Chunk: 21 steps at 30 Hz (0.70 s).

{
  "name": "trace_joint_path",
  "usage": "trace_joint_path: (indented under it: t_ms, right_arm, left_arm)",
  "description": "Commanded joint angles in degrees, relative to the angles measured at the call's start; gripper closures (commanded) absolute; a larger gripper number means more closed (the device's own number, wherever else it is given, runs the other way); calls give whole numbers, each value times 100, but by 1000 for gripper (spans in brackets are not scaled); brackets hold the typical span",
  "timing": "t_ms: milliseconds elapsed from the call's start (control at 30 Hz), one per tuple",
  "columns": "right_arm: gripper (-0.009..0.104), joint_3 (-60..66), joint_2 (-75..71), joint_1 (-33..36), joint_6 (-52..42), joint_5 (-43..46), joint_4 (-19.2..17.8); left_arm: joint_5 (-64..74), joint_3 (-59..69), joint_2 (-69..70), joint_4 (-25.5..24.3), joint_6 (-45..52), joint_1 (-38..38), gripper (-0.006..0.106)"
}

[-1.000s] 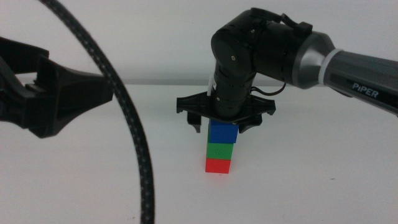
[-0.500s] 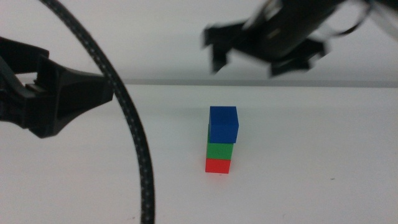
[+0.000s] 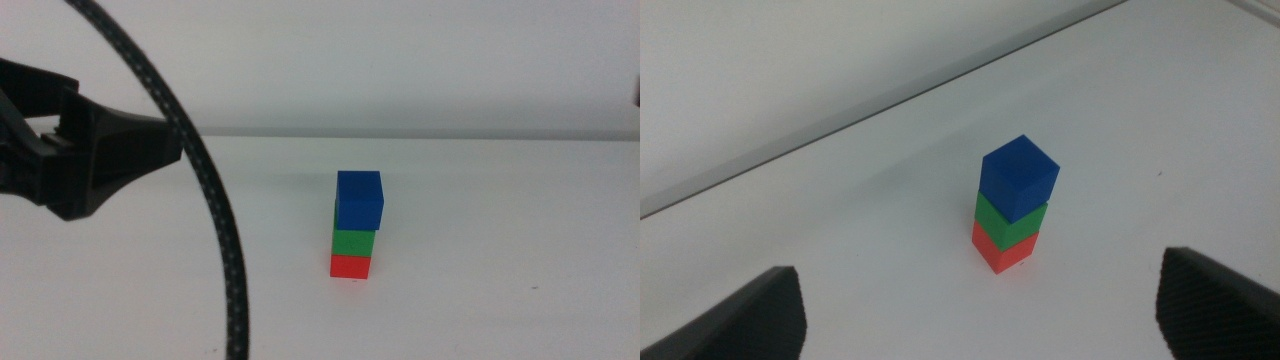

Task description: Stack red cubes first, then green, then blue cubes in a specific spot.

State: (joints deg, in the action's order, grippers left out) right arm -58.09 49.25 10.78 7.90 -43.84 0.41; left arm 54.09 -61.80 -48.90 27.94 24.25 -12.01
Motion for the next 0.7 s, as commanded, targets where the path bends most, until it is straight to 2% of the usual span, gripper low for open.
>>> trace_joint_path:
  t_ms: [0, 100, 233, 667]
  right_arm:
    - [7, 963, -743, -325, -790, 1142, 390]
    - [6, 1796, -1425, -375, -1574, 1816, 523]
    - [4, 2189, -1834, -375, -2070, 1932, 596]
    - [4, 2176, -1861, -375, -1982, 2105, 599]
  left_arm:
    - [-81, 22, 10, 25, -8, -5, 7]
    - [-81, 22, 10, 25, -8, -5, 7]
    - [-81, 22, 10, 25, -8, -5, 7]
    - [-81, 22, 10, 25, -8, -5, 7]
